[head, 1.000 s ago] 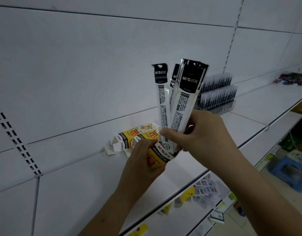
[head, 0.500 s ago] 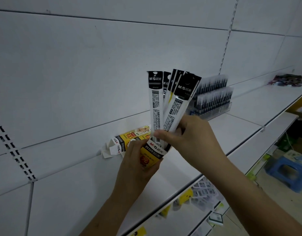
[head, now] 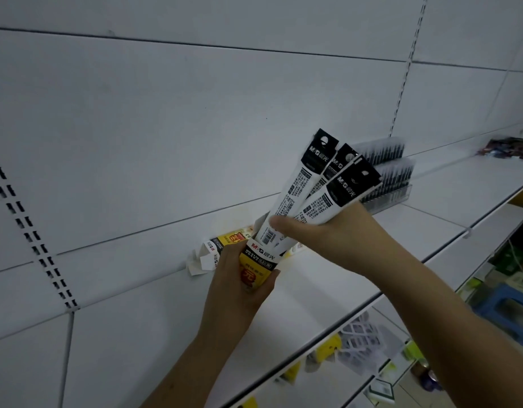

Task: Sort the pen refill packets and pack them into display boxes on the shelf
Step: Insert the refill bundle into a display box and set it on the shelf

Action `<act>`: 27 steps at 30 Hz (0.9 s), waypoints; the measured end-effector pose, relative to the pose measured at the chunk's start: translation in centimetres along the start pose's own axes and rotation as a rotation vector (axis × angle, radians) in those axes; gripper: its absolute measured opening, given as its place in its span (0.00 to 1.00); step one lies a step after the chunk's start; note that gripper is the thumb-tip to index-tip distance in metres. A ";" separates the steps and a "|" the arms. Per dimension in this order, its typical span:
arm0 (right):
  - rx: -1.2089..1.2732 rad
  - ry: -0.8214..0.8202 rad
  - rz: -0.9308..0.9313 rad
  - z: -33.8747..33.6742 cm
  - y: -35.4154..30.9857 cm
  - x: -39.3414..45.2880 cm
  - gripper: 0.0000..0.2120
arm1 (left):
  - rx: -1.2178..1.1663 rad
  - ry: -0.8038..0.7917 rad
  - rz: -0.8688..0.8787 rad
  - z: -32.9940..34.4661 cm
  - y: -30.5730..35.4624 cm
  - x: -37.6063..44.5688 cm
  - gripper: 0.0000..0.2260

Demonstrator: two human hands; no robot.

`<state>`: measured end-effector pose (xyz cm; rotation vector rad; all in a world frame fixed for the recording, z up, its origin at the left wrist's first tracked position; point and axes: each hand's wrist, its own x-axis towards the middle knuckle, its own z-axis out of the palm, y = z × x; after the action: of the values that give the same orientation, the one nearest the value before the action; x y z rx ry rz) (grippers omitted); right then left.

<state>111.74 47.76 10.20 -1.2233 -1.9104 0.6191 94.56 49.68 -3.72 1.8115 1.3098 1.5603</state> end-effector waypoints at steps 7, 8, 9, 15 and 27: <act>-0.237 -0.074 0.036 -0.1 -1.1 2.0 0.27 | 0.062 -0.005 0.002 0.1 0.0 0.0 0.23; -0.254 -0.099 0.020 0.0 -1.2 2.2 0.30 | 0.058 -0.002 -0.002 0.0 0.0 0.0 0.23; -0.268 -0.126 0.002 0.0 -1.5 2.2 0.31 | 0.057 0.002 -0.004 0.0 0.0 0.1 0.24; -0.091 -0.037 -0.038 -2.8 -3.7 2.0 0.21 | 0.019 0.013 -0.030 -0.4 -0.1 0.2 0.24; 0.023 0.078 -0.025 -2.8 -4.4 2.2 0.11 | 0.003 0.002 -0.033 -0.5 0.0 0.3 0.26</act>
<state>111.17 47.88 15.83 -1.1899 -1.8464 0.5712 94.12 49.82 -3.37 1.7811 1.3376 1.5443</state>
